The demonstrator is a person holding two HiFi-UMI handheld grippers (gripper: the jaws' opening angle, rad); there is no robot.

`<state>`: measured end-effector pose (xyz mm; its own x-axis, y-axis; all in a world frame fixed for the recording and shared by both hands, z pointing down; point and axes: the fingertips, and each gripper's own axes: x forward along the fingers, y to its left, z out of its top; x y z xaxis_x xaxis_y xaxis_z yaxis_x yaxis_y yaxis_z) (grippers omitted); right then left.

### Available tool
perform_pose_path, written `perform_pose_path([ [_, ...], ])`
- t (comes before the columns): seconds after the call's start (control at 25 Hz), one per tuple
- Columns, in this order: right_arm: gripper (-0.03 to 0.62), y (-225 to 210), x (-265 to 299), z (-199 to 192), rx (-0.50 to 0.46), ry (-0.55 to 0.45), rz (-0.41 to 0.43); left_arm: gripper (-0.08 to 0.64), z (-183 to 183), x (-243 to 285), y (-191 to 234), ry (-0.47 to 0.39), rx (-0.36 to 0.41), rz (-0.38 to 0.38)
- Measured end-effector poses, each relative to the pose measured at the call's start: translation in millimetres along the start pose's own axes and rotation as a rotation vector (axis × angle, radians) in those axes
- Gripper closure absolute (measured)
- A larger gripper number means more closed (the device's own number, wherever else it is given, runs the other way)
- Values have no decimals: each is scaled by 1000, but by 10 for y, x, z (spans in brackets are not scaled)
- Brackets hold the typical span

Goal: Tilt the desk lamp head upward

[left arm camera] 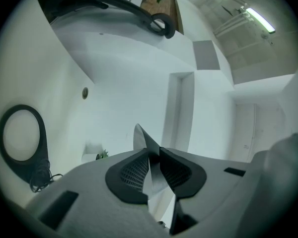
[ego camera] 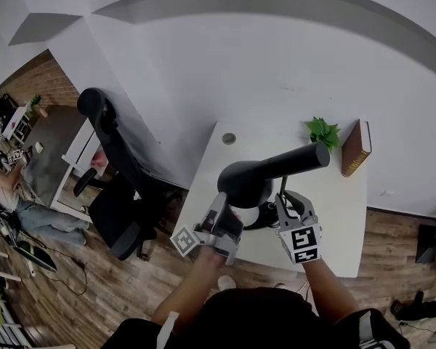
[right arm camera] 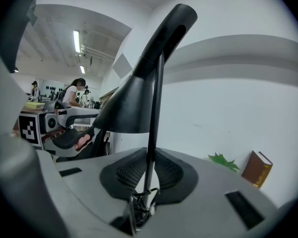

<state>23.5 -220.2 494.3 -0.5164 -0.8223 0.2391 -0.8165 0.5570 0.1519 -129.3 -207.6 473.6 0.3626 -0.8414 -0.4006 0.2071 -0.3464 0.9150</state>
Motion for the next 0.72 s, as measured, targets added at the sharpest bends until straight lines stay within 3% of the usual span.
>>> perform_pose_path([
  [0.2, 554, -10, 10, 9, 7, -10, 4, 495, 56, 39, -23, 2, 18, 4],
  [0.72, 554, 31, 30, 17, 12, -10, 22, 495, 361, 193, -267, 57, 205, -25],
])
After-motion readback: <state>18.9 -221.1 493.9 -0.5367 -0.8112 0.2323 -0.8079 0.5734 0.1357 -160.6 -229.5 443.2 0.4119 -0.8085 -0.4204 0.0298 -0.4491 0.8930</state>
